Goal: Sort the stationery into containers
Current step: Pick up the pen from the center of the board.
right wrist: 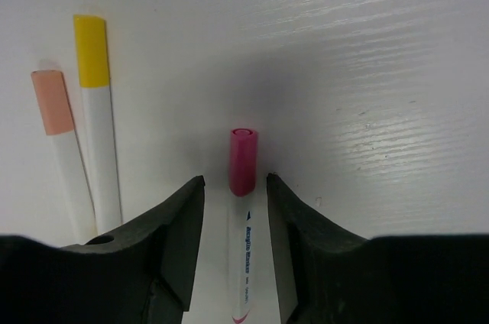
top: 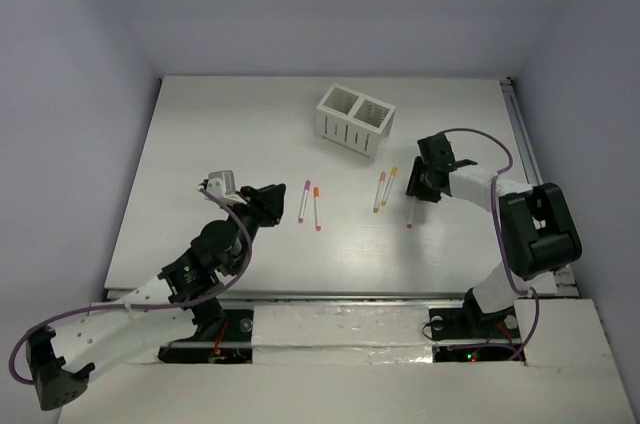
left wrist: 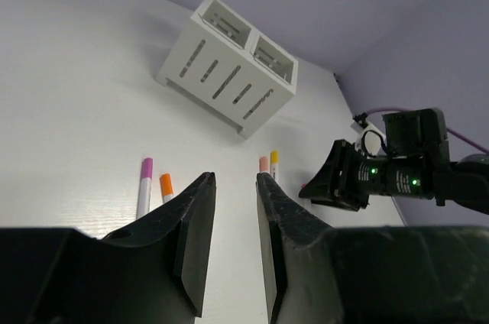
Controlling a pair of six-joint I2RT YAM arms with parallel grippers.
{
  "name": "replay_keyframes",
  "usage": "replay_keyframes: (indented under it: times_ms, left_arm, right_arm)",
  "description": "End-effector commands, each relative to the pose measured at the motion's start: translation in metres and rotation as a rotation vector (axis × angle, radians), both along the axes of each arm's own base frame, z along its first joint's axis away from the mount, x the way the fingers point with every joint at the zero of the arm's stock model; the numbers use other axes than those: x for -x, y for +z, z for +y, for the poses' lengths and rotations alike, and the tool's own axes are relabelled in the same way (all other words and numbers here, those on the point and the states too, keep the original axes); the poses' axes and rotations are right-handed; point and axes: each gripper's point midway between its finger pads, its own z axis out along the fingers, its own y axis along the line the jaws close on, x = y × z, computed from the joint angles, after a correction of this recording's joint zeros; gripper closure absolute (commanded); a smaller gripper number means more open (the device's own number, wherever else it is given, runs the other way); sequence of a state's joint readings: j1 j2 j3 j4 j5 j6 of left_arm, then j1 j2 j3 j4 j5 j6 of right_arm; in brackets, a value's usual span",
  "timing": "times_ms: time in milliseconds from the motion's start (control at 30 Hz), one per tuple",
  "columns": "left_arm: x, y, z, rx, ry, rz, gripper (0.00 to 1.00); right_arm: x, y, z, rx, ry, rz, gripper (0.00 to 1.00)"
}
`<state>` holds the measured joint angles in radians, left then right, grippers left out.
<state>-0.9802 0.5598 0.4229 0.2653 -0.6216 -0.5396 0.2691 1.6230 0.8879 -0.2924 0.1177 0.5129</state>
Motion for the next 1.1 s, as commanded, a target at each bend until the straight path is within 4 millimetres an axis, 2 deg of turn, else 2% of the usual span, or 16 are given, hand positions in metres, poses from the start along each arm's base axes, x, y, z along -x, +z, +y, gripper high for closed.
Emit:
replay_keyframes:
  times_ms: [0,133,200,300,333,400,433,500,567,700,733,800,833,900,1000,1067]
  left_arm:
    - [-0.002,0.02,0.017,0.065,0.073,-0.059,0.75]
    - [0.0,0.025,0.019,0.054,0.062,-0.085,0.74]
    - [-0.001,0.021,0.021,0.046,0.078,-0.082,0.74]
    - [-0.001,0.014,0.021,0.048,0.078,-0.081,0.72]
    - [-0.001,0.012,0.02,0.047,0.076,-0.078,0.71]
    - [-0.001,0.007,0.02,0.042,0.075,-0.069,0.71]
    - [-0.001,0.006,0.019,0.041,0.075,-0.067,0.71]
    - [-0.001,0.005,0.02,0.044,0.078,-0.065,0.7]
    - [-0.002,0.002,0.02,0.039,0.081,-0.061,0.7]
    - [-0.003,-0.003,0.018,0.034,0.084,-0.051,0.69]
    - [-0.004,-0.004,0.017,0.032,0.083,-0.049,0.68]
    - [-0.005,-0.007,0.015,0.023,0.082,-0.046,0.68]
    - [-0.006,-0.008,0.014,0.019,0.082,-0.043,0.68]
    - [-0.007,-0.013,0.011,0.002,0.082,-0.032,0.68]
    - [-0.01,-0.017,0.008,-0.014,0.081,-0.024,0.68]
    - [-0.011,-0.02,0.009,-0.023,0.092,-0.019,0.68]
  right_arm:
    - [0.01,-0.017,0.0,0.005,0.008,0.091,0.57]
    - [0.018,-0.023,-0.004,0.025,-0.006,0.147,0.73]
    - [0.019,-0.021,-0.008,0.045,-0.017,0.15,0.8]
    - [0.021,-0.013,-0.012,0.072,-0.012,0.159,0.83]
    - [0.024,-0.012,-0.016,0.093,-0.01,0.177,0.89]
    - [0.023,-0.007,-0.021,0.124,-0.002,0.178,0.93]
    - [0.025,-0.006,-0.025,0.148,-0.007,0.187,1.0]
    - [0.023,0.002,-0.027,0.155,-0.006,0.16,1.0]
    - [0.016,0.014,-0.021,0.114,0.005,0.095,1.0]
    - [-0.001,0.061,0.002,-0.021,0.044,-0.091,1.0]
    - [-0.005,0.081,0.011,-0.074,0.07,-0.153,1.0]
    - [-0.009,0.102,0.023,-0.128,0.096,-0.21,1.0]
    - [-0.014,0.122,0.038,-0.187,0.136,-0.259,1.0]
    - [-0.022,0.144,0.052,-0.249,0.158,-0.316,1.0]
    - [-0.051,0.192,0.076,-0.349,0.194,-0.469,1.0]
    - [-0.082,0.227,0.09,-0.386,0.205,-0.589,1.0]
